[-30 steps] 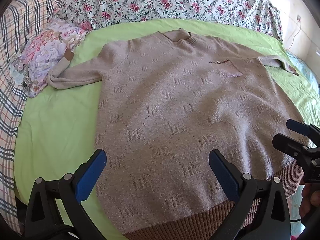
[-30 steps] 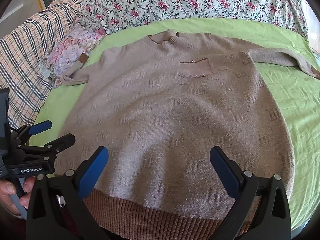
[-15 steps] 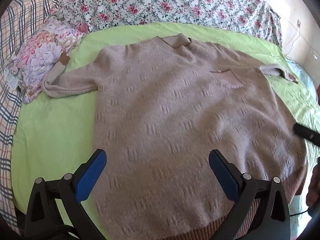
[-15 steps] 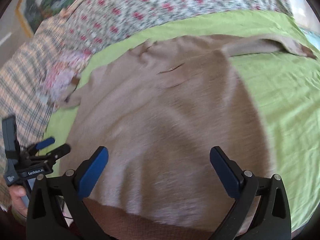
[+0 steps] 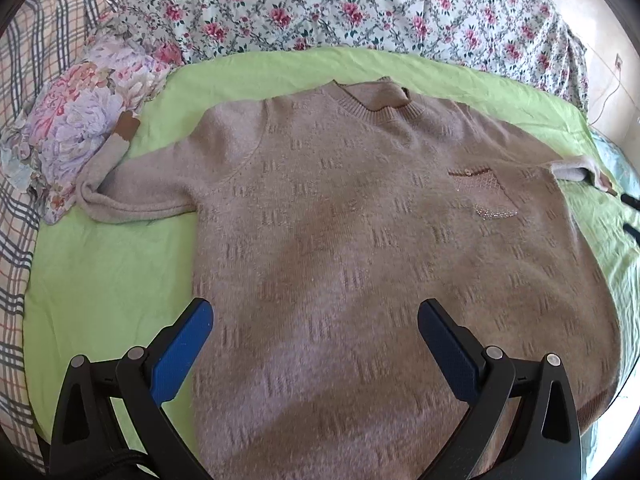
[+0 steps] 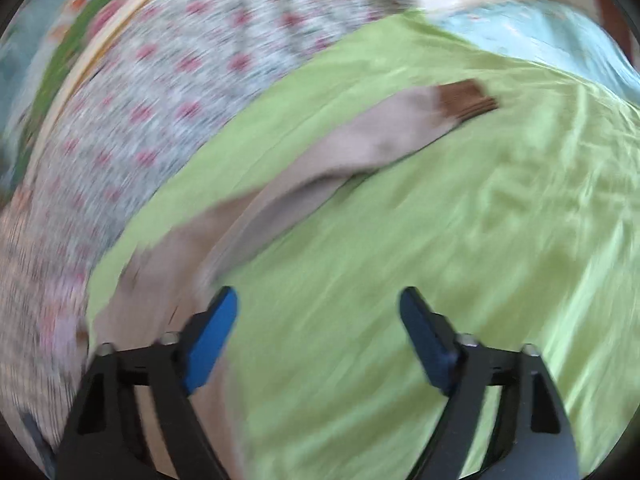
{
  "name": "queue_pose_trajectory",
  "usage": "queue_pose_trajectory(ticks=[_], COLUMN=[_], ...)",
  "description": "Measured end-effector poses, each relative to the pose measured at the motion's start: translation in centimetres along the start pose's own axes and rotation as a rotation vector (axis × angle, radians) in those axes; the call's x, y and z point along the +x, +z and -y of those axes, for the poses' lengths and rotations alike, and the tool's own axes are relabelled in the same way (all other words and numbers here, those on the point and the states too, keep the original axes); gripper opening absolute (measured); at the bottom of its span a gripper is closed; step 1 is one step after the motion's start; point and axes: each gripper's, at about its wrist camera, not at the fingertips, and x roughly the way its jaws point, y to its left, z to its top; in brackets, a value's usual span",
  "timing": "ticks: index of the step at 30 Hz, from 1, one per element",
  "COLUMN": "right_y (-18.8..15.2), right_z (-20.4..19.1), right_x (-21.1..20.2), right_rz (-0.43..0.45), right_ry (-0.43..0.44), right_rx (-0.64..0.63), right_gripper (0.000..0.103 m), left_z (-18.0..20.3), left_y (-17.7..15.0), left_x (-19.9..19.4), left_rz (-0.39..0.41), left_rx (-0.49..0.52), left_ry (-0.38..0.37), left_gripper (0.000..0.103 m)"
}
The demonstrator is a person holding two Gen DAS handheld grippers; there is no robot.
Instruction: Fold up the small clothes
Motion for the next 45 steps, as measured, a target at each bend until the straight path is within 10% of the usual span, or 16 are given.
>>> queue_pose_trajectory(ticks=[8, 10, 12, 17, 29, 39, 43, 45], right_y=[10.4, 11.9, 12.3, 11.3, -4.8, -17.9, -19.1, -18.7], right_z=[6.5, 6.7, 6.0, -0.7, -27.7, -39.1, -38.7, -38.1], right_x=[6.1, 7.5, 7.8, 6.8, 9.6, 15.8, 18.8, 19.1], right_rz=[0.082, 0.081, 0.066, 0.091, -0.279, -0.578, -0.652, -0.661], right_ry=[-0.111, -0.121, -0.112, -0.033, 0.552, 0.695, 0.625, 0.613], right_rx=[0.196, 0.194, 0.156, -0.047, -0.438, -0.48, -0.428, -0.385], right_gripper=[0.061, 0.051, 0.008, 0.007, 0.007, 0.007, 0.02, 0.067], left_z=[0.9, 1.3, 1.7, 2.8, -0.8, -5.9, -6.4, -6.2], left_y=[1.6, 1.9, 2.2, 2.2, 1.5, 1.1, 1.9, 2.8], left_x=[3.5, 4.3, 4.9, 5.7, 4.2, 4.4, 5.3, 6.1], left_rz=[-0.078, -0.097, -0.104, -0.127, -0.092, -0.082, -0.074, -0.072], left_rx=[-0.007, -0.015, -0.015, -0.009, -0.108, -0.234, -0.244, -0.246], left_ry=[0.012, 0.003, -0.013, -0.056, -0.109, -0.194, -0.216, -0.247], left_gripper=[0.102, 0.102, 0.102, 0.102, 0.102, 0.102, 0.102, 0.102])
